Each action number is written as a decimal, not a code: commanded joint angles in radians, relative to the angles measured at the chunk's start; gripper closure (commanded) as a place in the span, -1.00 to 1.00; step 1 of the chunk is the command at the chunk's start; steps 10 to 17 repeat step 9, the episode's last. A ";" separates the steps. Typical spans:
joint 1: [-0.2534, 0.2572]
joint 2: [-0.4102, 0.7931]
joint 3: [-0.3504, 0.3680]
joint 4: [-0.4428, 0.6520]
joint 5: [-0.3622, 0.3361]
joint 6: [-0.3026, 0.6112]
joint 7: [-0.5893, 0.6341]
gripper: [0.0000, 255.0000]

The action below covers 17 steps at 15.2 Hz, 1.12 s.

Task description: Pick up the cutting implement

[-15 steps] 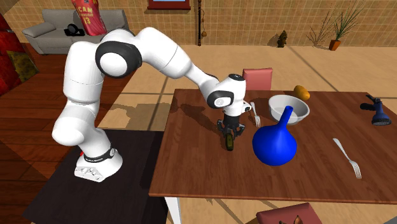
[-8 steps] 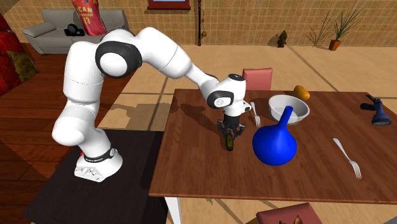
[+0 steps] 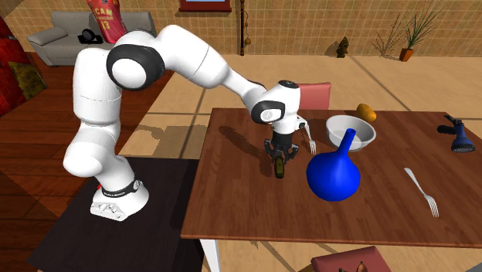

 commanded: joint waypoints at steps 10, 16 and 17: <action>0.000 -0.060 0.002 0.030 0.004 -0.091 -0.006 1.00; 0.000 -0.060 0.002 0.030 0.004 -0.091 -0.006 1.00; 0.000 -0.060 0.002 0.030 0.004 -0.091 -0.006 1.00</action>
